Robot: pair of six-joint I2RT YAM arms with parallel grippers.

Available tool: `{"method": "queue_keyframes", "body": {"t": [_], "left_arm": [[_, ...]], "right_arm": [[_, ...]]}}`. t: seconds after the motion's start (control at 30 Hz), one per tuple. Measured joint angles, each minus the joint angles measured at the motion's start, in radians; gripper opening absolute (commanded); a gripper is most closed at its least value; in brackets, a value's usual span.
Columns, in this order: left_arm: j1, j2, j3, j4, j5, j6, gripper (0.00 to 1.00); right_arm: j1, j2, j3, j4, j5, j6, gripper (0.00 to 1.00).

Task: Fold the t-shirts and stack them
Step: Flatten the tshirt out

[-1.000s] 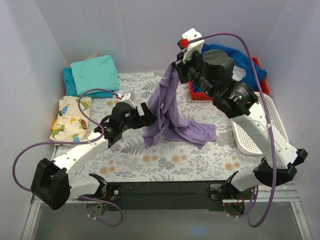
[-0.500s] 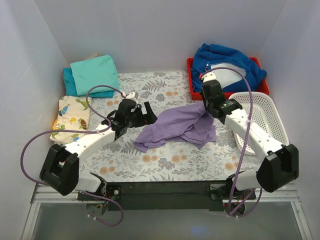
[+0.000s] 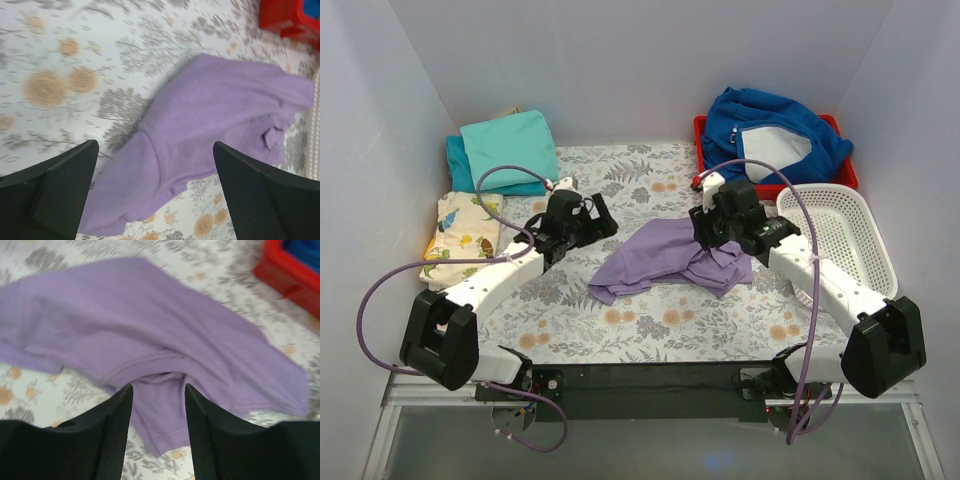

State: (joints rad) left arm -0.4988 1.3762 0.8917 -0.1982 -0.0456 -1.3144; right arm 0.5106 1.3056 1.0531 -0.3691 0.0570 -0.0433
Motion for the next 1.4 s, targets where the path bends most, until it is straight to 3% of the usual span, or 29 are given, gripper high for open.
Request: {"method": "queue_keyframes", "body": {"t": [0.2,0.4,0.57,0.73,1.0,1.2,1.4], "left_arm": [[0.177,-0.030,0.000,-0.086,-0.089,-0.032,0.98],[0.204,-0.031,0.000,-0.124,-0.105,-0.036,0.98],[0.203,-0.045,-0.007,-0.123,-0.105,-0.036,0.98],[0.203,-0.082,-0.034,-0.121,-0.102,-0.036,0.98],[0.208,-0.091,-0.045,-0.107,-0.082,-0.035,0.98],[0.209,-0.094,-0.049,-0.098,-0.064,-0.035,0.98],[0.209,-0.118,-0.064,-0.087,-0.059,-0.032,0.98]], "right_arm": [[0.116,0.029,-0.095,0.013,-0.148,-0.042,0.53],[0.228,0.146,-0.096,0.044,-0.163,-0.066,0.53],[0.344,0.250,-0.091,0.052,-0.064,-0.124,0.53],[0.452,0.285,-0.084,0.062,0.151,-0.208,0.51],[0.494,0.342,-0.048,0.127,0.421,-0.323,0.50],[0.496,0.407,-0.033,0.137,0.460,-0.356,0.50],[0.535,0.345,-0.033,0.131,0.438,-0.356,0.52]]}}
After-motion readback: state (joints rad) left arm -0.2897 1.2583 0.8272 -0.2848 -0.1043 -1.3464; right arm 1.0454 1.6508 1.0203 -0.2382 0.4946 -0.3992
